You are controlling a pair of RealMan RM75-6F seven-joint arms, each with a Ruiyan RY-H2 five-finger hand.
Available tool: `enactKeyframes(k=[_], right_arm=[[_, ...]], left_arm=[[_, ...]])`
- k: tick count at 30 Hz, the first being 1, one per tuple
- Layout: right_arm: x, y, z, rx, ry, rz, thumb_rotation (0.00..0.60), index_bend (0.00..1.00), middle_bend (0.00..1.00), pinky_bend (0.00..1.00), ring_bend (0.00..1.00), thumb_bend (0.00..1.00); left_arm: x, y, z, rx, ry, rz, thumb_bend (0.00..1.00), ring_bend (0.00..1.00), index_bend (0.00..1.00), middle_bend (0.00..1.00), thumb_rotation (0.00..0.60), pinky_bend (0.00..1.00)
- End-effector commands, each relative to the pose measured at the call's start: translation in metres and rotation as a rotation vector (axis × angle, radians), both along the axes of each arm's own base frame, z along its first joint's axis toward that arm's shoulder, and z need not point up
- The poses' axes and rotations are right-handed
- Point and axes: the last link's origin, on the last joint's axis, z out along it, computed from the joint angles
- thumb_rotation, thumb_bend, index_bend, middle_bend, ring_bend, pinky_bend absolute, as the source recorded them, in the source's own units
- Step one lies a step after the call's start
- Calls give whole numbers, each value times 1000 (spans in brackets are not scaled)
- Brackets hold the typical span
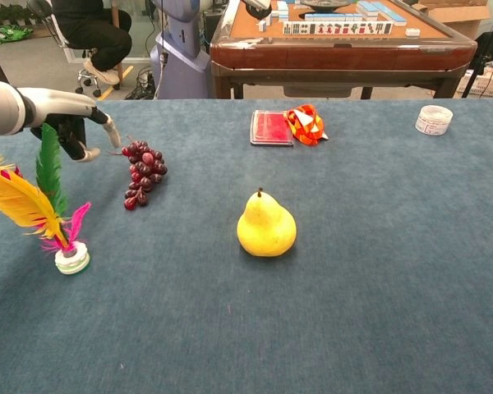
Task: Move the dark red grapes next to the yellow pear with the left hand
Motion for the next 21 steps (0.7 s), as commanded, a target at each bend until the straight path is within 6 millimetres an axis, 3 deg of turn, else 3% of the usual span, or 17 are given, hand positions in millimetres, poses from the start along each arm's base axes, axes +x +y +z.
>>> enactKeyframes(k=[1, 21], right_arm=[[0, 0, 0, 1, 0, -2, 600, 286, 172, 312, 167, 112], [-2, -1, 4, -4, -13, -6, 600, 285, 172, 312, 167, 111]], left_arm=[[1, 3, 1, 20, -8, 2, 549, 1000, 206, 1000, 600, 1000], [16, 35, -27, 50, 2, 20, 549, 1000, 179, 1000, 600, 1000]])
